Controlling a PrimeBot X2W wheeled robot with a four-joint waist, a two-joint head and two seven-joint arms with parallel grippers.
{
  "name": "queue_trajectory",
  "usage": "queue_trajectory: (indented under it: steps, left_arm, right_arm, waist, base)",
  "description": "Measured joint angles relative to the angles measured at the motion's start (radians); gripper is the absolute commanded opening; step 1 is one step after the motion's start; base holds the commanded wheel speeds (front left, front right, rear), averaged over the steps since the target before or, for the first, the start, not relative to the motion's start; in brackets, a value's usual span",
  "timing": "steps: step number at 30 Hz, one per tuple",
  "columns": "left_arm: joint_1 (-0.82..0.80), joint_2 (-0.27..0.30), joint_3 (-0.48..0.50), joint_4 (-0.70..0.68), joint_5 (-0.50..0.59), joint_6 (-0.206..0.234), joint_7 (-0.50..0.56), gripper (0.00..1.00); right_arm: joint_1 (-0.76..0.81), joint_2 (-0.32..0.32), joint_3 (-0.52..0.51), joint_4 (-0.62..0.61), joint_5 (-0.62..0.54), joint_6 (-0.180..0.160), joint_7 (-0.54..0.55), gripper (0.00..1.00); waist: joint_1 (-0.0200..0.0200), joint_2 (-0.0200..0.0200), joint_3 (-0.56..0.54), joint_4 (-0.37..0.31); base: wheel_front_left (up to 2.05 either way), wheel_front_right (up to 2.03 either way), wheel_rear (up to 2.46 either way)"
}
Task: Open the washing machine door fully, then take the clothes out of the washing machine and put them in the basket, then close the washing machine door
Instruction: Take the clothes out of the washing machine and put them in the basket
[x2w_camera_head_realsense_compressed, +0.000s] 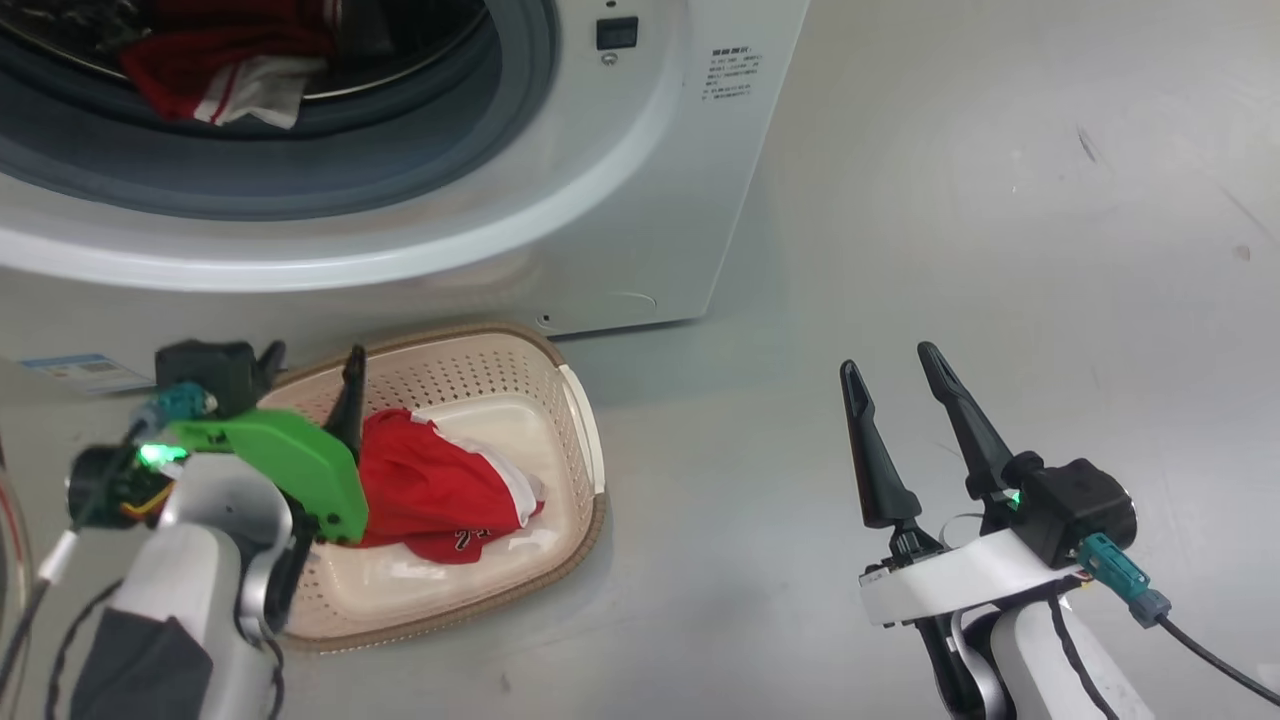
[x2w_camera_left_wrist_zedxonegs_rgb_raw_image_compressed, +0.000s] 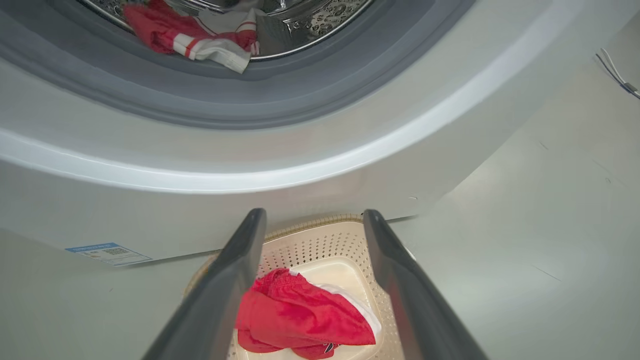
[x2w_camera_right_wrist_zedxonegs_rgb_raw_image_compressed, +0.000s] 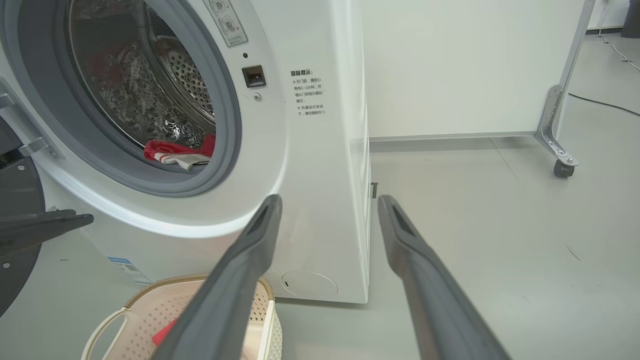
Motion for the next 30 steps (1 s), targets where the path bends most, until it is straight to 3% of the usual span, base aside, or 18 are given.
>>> queue_trajectory:
  steps: [12,18,30]
  left_arm:
    - [-0.323,0.125,0.062,0.003,0.023,-0.004,0.141,1.00]
    - [-0.428,0.169,0.071,0.025,0.042,-0.004,0.192,1.00]
    - [-0.580,0.316,0.099,0.121,0.110,-0.004,0.266,1.00]
  right_arm:
    - [-0.113,-0.001,0.046,-0.048,0.080,-0.027,0.000,1.00]
    - [-0.157,-0.002,0.058,-0.059,0.119,-0.036,0.000,1.00]
    - [-0.205,-0.002,0.109,-0.064,0.189,-0.053,0.000,1.00]
  waist:
    - [0.0000,0.0000,0.165,-0.078]
    - [0.0000,0.0000,0.228,-0.115]
    - [0.0001,0.0000,0.326,-0.232]
  base:
    - [0.00,0.00,0.00]
    - [0.00,0.00,0.00]
    - [0.00,0.00,0.00]
